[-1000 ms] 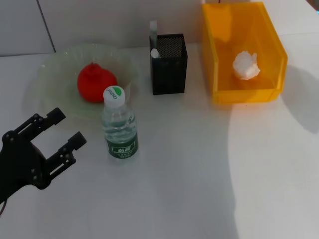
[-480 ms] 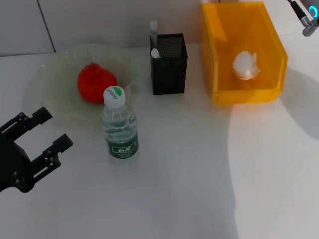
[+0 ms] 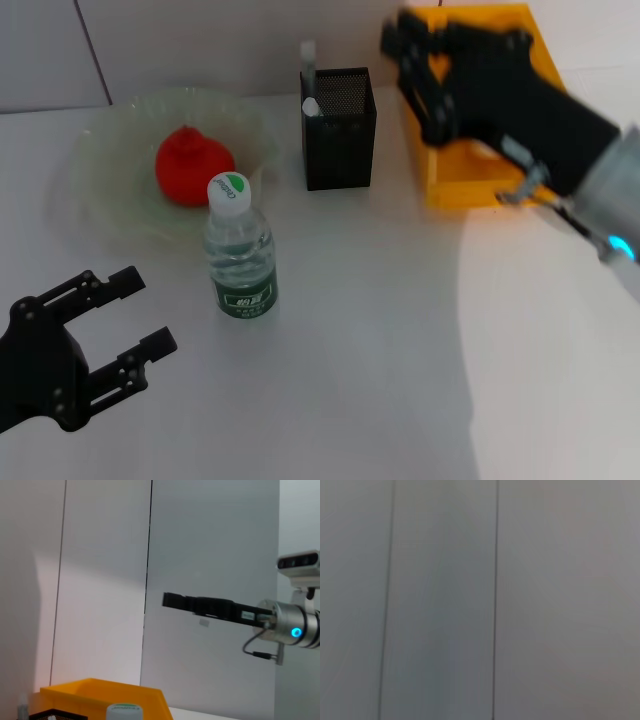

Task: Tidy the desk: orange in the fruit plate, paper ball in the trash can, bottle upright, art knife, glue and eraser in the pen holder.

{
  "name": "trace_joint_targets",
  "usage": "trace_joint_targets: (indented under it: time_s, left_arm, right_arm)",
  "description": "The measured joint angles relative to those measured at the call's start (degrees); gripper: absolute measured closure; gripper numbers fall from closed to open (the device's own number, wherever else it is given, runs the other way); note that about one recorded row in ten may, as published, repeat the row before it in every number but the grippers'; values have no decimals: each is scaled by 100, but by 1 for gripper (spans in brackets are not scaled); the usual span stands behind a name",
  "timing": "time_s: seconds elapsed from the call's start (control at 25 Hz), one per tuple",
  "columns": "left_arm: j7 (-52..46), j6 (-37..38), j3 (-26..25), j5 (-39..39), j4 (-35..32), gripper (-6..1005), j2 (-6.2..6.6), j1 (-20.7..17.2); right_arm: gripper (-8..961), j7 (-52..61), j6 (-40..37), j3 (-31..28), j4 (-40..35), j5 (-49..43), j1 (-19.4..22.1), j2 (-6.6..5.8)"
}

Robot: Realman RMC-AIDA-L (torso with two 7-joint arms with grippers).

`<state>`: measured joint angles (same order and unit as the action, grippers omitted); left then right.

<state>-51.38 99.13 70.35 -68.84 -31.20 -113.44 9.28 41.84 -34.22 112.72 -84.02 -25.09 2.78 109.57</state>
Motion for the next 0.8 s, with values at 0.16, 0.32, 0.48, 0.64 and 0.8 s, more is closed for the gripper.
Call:
trace_joint_targets:
  time_s: [0.16,0.32,0.48,0.64,0.8]
  left_arm:
    - [-60,-17,-50,-88,-10,328,-16,80]
    - [-97,-17,-50,-296,-12,328,-51,209]
    - [-208,0,-37,-659,-57,329,-117,348]
    - [-261,-17,-20,-1010,-33,329,-186,491]
    - [-353,-60,-47,-1174,-26,329,-232,535]
  right_arm:
    - [795,2205,-2890,-1744,1078,-1910,471,551]
    - [767,2773,-4574,-3067,2013,-2979,391,928]
    - [739,3113,-4704,-3202,2269,-3912,140,824]
    - [633,3661,-4795,-3425,2561,-4928,-355,681]
    - [470,3580,-5492,-3918,3168,-5494,-859,698]
